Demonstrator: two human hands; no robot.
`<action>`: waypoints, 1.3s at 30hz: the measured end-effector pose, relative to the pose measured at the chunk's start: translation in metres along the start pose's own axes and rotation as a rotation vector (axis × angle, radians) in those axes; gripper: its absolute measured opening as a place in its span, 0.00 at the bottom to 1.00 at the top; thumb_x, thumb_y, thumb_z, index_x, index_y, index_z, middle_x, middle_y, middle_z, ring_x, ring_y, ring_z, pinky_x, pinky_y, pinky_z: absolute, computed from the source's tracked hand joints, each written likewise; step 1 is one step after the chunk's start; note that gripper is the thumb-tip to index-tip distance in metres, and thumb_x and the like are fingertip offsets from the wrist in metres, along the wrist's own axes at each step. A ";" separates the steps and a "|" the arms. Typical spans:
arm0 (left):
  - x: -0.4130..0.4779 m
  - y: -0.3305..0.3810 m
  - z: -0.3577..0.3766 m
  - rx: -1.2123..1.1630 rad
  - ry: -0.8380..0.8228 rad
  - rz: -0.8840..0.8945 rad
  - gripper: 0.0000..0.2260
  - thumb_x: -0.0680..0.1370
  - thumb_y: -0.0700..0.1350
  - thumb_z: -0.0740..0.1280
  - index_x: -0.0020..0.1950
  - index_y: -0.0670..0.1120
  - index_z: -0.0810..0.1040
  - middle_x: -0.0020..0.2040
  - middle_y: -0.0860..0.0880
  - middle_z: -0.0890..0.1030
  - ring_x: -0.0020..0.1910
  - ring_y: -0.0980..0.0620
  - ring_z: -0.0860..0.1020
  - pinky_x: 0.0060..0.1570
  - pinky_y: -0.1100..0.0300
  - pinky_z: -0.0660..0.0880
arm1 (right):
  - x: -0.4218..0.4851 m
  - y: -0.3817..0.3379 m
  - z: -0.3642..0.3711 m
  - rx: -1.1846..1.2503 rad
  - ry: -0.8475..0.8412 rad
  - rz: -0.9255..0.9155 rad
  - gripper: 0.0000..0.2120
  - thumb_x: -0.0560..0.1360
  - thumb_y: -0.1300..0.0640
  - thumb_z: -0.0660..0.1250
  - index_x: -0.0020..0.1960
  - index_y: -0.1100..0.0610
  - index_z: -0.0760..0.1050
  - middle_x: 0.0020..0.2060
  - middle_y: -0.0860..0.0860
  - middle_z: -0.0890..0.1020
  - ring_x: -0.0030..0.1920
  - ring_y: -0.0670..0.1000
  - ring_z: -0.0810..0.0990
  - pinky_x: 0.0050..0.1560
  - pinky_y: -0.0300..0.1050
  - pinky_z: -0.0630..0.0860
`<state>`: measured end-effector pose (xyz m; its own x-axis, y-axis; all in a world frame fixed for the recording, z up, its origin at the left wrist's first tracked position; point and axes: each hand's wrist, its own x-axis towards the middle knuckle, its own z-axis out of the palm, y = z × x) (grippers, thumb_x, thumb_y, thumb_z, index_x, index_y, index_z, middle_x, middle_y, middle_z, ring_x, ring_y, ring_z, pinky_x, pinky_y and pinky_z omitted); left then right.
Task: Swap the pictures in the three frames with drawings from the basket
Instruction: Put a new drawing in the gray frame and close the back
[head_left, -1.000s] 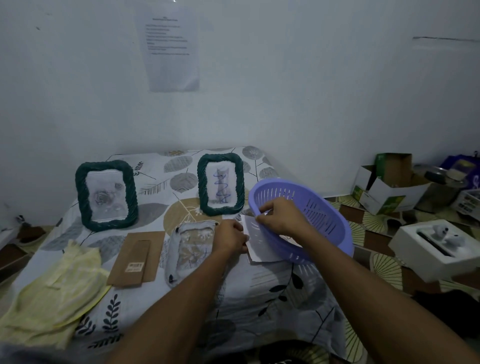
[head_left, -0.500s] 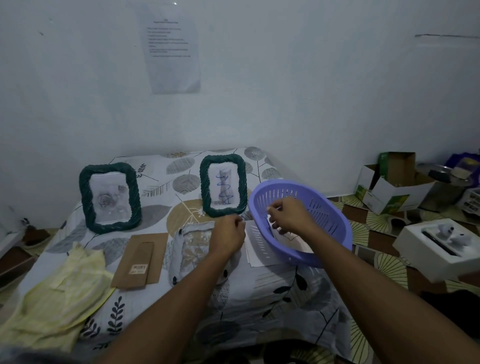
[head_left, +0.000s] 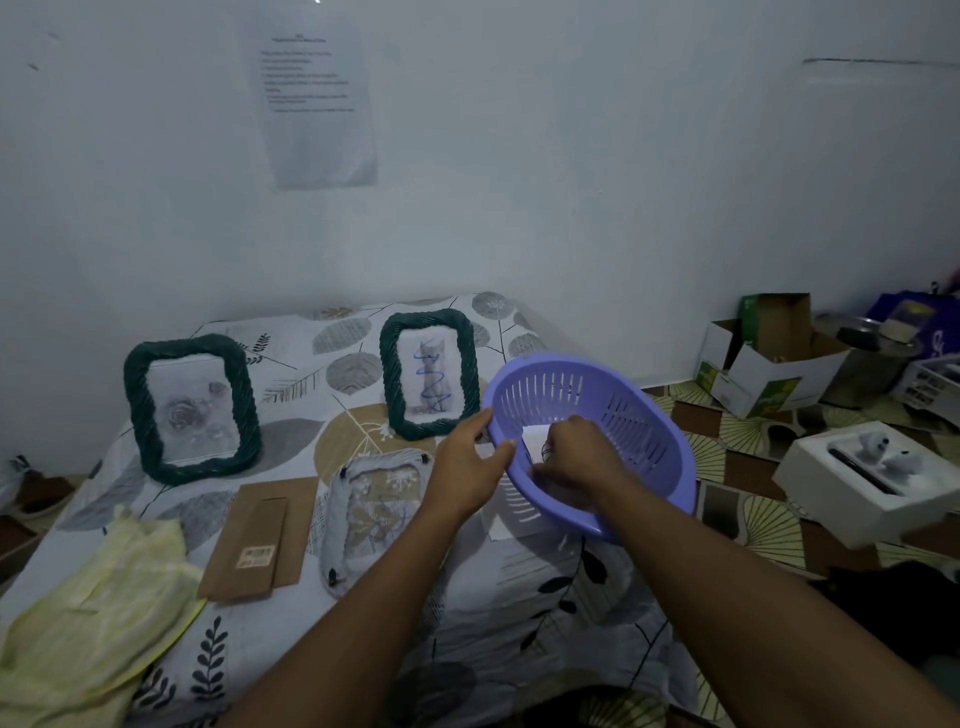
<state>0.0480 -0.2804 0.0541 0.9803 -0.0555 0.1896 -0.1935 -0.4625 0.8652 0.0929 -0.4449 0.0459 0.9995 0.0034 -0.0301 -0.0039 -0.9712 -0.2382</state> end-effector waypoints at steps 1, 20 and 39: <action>0.000 0.000 0.000 0.005 0.006 -0.002 0.26 0.78 0.47 0.68 0.73 0.44 0.66 0.72 0.46 0.69 0.69 0.49 0.69 0.66 0.56 0.66 | 0.001 0.000 0.000 -0.002 -0.009 0.003 0.16 0.67 0.47 0.72 0.36 0.55 0.69 0.37 0.55 0.74 0.40 0.56 0.75 0.38 0.45 0.69; 0.001 -0.003 -0.003 -0.028 0.001 -0.029 0.25 0.78 0.51 0.67 0.73 0.45 0.68 0.72 0.47 0.69 0.67 0.50 0.70 0.64 0.57 0.66 | 0.007 0.011 -0.027 0.508 0.129 0.172 0.18 0.77 0.55 0.66 0.30 0.55 0.66 0.27 0.54 0.69 0.31 0.53 0.69 0.35 0.44 0.65; -0.031 -0.057 -0.129 -0.261 0.330 -0.148 0.16 0.73 0.38 0.71 0.60 0.46 0.76 0.38 0.43 0.81 0.39 0.48 0.80 0.35 0.56 0.78 | -0.038 -0.137 0.004 1.041 0.167 0.026 0.04 0.74 0.61 0.68 0.45 0.55 0.74 0.41 0.53 0.80 0.41 0.53 0.77 0.41 0.45 0.74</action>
<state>0.0233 -0.1377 0.0589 0.9411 0.3000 0.1558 -0.0967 -0.2027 0.9744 0.0550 -0.3114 0.0761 0.9899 -0.1242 0.0678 0.0297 -0.2860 -0.9578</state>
